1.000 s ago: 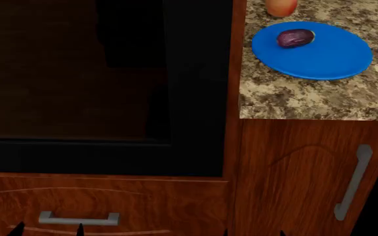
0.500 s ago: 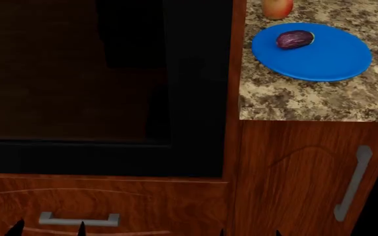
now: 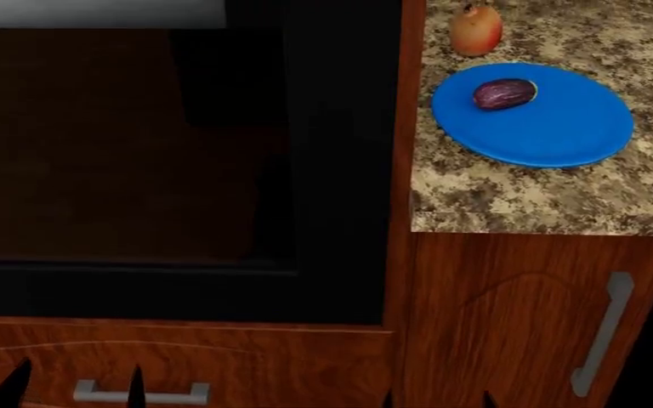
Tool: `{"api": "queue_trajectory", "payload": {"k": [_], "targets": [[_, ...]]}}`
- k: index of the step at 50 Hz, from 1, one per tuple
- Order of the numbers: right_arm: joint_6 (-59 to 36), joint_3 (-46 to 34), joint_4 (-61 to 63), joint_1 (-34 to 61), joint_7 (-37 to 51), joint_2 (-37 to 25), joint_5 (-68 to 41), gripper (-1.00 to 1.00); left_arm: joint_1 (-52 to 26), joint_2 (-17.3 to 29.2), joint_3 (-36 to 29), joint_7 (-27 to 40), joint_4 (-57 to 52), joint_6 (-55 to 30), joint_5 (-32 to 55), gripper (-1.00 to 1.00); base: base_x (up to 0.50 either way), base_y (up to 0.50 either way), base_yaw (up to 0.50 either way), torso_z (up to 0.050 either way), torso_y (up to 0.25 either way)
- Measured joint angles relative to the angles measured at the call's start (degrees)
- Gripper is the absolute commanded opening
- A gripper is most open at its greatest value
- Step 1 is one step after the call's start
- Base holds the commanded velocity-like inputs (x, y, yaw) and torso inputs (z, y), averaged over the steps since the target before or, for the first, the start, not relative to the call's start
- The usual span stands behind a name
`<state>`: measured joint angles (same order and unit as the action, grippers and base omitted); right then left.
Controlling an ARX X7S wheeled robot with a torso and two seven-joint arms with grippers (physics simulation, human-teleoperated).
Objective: Pick the eggplant from the counter and place it in the microwave.
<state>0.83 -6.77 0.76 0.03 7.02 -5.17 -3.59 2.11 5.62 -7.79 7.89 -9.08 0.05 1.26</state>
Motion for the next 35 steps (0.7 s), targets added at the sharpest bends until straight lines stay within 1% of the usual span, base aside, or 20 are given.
{"api": "queue_trajectory", "payload": {"k": [8,15,25,35], "targets": [[-1.11,0.64,2.99,0.30,1.08,-1.42,-0.45,1.00,-1.05,0.96,-0.14,0.84,-3.67,-3.18,0.02,1.00,0.00,0.00,0.00,0.050,0.000],[-3.79,2.32,9.11,0.74,2.43,-3.20,-0.85,1.00,-3.41,2.09,0.09,1.07,-7.90,-7.65,0.30,1.00,0.00,0.00,0.00,0.050,0.000],[-12.16,9.86,25.96,0.84,6.61,-6.86,-1.79,1.00,-8.38,3.58,1.06,0.83,-15.41,-18.44,2.05,1.00,0.00,0.00,0.00,0.000,0.000],[-22.78,22.49,39.58,1.80,10.66,-10.76,-4.48,1.00,-11.79,4.95,1.08,0.50,-21.44,-25.34,3.04,1.00,0.00,0.00,0.00,0.000,0.000]]}}
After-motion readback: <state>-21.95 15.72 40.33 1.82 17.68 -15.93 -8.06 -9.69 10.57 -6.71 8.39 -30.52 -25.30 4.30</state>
